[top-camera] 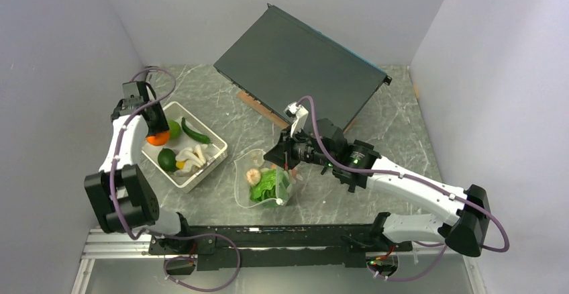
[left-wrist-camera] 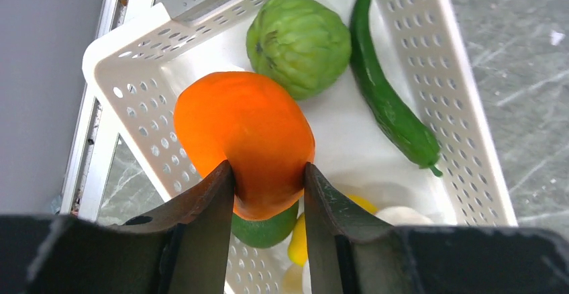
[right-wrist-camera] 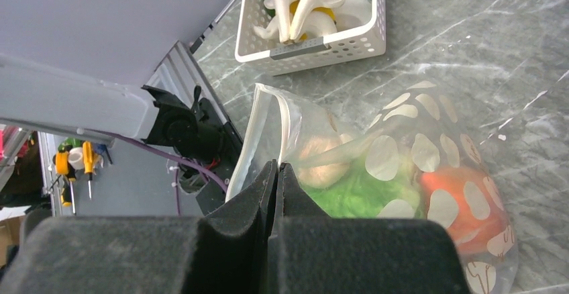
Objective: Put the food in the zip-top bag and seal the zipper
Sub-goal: Pick up the fake fruit from the bin, then place the fake fruit in the zipper food storage bag.
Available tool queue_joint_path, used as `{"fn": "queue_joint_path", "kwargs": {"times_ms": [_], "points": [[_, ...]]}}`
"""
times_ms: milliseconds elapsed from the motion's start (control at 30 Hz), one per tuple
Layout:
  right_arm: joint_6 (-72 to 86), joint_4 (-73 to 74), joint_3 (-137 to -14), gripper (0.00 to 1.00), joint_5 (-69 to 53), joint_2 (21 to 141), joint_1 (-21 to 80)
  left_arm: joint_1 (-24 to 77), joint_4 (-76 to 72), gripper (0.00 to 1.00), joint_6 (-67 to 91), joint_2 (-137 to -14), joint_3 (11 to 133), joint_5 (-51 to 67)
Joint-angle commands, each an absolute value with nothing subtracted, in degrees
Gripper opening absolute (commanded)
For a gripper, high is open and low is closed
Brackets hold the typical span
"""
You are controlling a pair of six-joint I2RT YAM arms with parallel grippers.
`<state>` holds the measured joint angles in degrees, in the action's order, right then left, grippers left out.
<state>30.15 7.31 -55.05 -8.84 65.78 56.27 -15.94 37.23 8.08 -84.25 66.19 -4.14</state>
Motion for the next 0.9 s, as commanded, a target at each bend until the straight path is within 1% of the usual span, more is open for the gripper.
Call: {"fn": "queue_joint_path", "kwargs": {"times_ms": [0,100,167,433,533,600,733,867], "points": [[30.94,4.48,-59.32,0.00,-8.34,66.54,55.99,-13.46,34.76,0.32,7.05,-78.17,64.14,-3.30],[32.20,3.69,-58.94,0.00,-8.25,67.00,56.03,-11.43,33.50,0.28,6.10,-75.01,62.77,-3.60],[32.78,3.74,-58.97,0.00,-8.00,67.42,56.00,-10.03,32.30,0.27,5.62,-72.34,61.61,-3.75],[32.96,6.16,-60.99,0.00,-6.59,68.18,56.02,-0.56,27.46,0.27,4.34,-58.26,56.61,-5.49],[32.81,7.71,-62.29,0.00,-6.16,68.31,56.00,0.99,28.59,0.27,9.98,-52.73,55.00,2.62],[32.70,8.24,-62.59,0.00,-5.79,68.32,56.07,1.01,27.71,0.28,14.87,-47.78,51.69,9.24],[32.52,9.41,-63.18,0.00,-5.67,69.10,56.02,1.45,23.23,0.27,25.46,-36.96,43.62,25.81],[32.61,9.82,-63.74,0.00,-6.57,70.16,55.98,4.56,21.49,0.26,31.55,-29.55,39.40,30.92]]}}
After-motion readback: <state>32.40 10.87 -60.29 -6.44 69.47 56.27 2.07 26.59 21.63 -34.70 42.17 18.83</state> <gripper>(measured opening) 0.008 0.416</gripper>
